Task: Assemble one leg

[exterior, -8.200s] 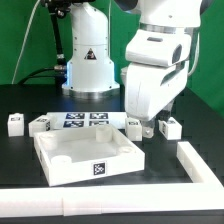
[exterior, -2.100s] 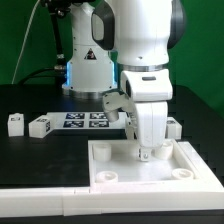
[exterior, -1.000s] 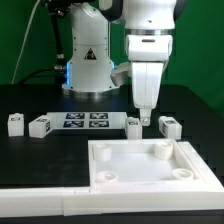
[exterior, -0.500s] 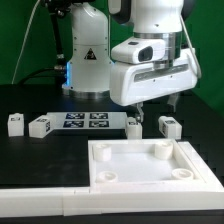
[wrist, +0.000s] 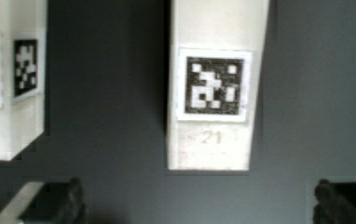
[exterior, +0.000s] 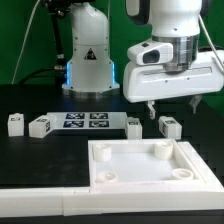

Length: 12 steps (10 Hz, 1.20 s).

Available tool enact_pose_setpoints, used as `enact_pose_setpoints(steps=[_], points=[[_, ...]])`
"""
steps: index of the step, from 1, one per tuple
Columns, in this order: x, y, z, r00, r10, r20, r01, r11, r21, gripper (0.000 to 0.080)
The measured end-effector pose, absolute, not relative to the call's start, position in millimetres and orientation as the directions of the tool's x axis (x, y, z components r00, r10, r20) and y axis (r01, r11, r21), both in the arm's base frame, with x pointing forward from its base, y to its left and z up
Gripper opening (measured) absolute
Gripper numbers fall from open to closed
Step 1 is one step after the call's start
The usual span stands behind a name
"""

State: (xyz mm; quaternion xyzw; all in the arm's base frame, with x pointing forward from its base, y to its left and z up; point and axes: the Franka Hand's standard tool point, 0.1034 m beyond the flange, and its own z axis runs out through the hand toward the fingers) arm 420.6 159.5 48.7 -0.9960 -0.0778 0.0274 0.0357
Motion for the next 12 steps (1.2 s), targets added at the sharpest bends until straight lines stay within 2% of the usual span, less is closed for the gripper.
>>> enact_pose_setpoints(steps=[2, 3, 5, 6, 9, 12], points=[[418, 159, 47.9, 0.985, 0.159, -0.063, 0.154, -0.985, -0.074, 0.0648], [408, 156, 48.3, 0.965, 0.158, -0.209, 0.149, -0.987, -0.056, 0.0648], [410, 165, 43.4, 0.929, 0.105, -0.355, 0.105, -0.994, -0.019, 0.0648], [400, 165, 40.5, 0.875, 0.101, -0.474, 0.113, -0.994, -0.004, 0.0648], [397, 167, 30.1, 0.704, 0.083, -0.705, 0.127, -0.992, 0.01, 0.0648], [394, 165, 19.4, 0.55, 0.066, -0.833, 0.137, -0.991, 0.012, 0.0648]])
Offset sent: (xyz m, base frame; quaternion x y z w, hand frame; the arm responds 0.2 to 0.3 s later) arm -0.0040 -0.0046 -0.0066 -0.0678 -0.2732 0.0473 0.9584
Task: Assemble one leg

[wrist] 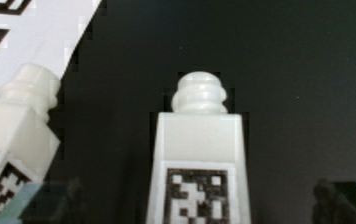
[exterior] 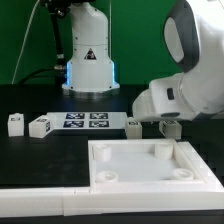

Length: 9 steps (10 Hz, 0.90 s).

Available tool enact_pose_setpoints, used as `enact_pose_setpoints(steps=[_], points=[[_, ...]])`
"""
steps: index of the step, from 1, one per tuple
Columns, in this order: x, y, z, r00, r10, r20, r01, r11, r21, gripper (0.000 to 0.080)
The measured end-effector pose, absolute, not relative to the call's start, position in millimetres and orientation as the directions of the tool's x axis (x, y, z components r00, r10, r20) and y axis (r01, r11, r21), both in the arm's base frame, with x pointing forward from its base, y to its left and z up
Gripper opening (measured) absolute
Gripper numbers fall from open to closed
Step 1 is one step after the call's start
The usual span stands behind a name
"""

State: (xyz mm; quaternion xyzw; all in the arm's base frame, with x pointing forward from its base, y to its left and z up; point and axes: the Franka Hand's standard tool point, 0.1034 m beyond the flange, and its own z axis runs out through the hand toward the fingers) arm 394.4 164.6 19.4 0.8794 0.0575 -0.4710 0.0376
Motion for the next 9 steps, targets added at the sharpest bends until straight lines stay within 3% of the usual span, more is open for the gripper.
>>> enact_pose_setpoints(steps=[6, 8, 9], points=[[392.6, 164.7, 10.7, 0.548, 0.077, -0.833, 0.14, -0.99, 0.001, 0.0639], [392.6, 164.7, 10.7, 0.548, 0.077, -0.833, 0.14, -0.99, 0.001, 0.0297], [392.5, 164.7, 10.7, 0.548, 0.077, -0.833, 0.14, -0.99, 0.001, 0.0297]])
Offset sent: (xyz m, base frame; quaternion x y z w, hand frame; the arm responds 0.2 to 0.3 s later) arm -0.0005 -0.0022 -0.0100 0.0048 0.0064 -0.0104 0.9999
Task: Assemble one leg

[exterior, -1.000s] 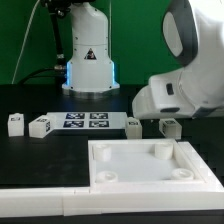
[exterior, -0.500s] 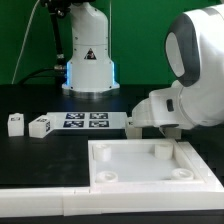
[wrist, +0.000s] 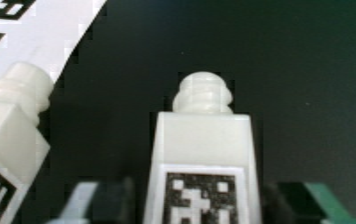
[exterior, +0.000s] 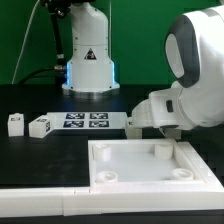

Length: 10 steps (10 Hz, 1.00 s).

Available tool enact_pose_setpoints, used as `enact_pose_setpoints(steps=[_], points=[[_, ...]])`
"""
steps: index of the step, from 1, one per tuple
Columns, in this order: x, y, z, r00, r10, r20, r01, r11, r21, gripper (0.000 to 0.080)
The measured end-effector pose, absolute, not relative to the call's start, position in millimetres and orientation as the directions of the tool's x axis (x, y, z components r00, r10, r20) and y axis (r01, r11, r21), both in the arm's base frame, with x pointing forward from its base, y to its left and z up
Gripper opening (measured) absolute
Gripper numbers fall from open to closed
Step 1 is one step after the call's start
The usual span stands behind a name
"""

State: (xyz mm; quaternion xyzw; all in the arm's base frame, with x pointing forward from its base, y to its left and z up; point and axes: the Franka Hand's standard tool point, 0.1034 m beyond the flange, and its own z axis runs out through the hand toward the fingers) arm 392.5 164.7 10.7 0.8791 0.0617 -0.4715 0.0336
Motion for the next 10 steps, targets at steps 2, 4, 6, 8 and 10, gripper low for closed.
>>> enact_pose_setpoints(steps=[2, 4, 6, 8, 10], points=[[393, 165, 10.7, 0.548, 0.077, -0.833, 0.14, -0.99, 0.001, 0.0287], [393, 165, 12.2, 0.548, 0.077, -0.833, 0.141, -0.99, 0.001, 0.0287], [402, 162, 50.9, 0.531, 0.076, -0.844, 0.151, -0.988, 0.006, 0.0287], [411, 161, 83.4, 0.535, 0.074, -0.842, 0.157, -0.988, 0.013, 0.0288], [412, 163, 72.5, 0.582, 0.081, -0.809, 0.151, -0.988, 0.009, 0.0288]])
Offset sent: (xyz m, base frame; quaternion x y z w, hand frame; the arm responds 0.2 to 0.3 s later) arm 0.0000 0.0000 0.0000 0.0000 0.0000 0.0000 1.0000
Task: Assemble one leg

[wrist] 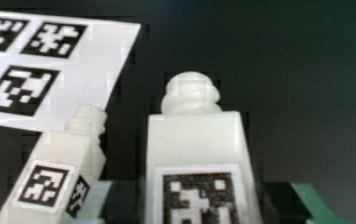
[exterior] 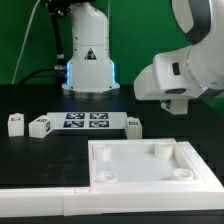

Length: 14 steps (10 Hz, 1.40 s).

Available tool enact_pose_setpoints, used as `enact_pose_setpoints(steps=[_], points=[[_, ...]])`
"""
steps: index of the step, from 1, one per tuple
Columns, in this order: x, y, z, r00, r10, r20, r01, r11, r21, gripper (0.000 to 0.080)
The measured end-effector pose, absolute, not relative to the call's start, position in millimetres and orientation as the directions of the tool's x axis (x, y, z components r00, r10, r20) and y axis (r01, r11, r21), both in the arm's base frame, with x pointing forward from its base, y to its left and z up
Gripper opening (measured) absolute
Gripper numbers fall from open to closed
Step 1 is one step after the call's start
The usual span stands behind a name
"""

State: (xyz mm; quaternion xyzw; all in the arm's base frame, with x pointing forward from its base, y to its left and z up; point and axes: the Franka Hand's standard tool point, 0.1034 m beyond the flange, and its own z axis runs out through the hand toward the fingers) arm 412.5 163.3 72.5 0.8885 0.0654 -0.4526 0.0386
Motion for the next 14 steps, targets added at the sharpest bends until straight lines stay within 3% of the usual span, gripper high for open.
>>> enact_pose_setpoints(steps=[2, 4, 7, 9, 13, 14], points=[[428, 169, 68.0, 0.722, 0.1, -0.685, 0.137, -0.991, 0.0, 0.0288], [447, 158, 67.7, 0.834, 0.152, -0.53, 0.156, -0.987, -0.038, 0.0289], [508, 145, 96.1, 0.943, 0.198, -0.267, 0.184, -0.98, -0.078, 0.0289], [548, 135, 114.3, 0.975, 0.215, -0.065, 0.209, -0.974, -0.083, 0.0289], [549, 133, 107.9, 0.931, 0.191, 0.311, 0.22, -0.974, -0.061, 0.029], [546, 123, 99.2, 0.937, 0.21, 0.28, 0.234, -0.971, -0.052, 0.029]])
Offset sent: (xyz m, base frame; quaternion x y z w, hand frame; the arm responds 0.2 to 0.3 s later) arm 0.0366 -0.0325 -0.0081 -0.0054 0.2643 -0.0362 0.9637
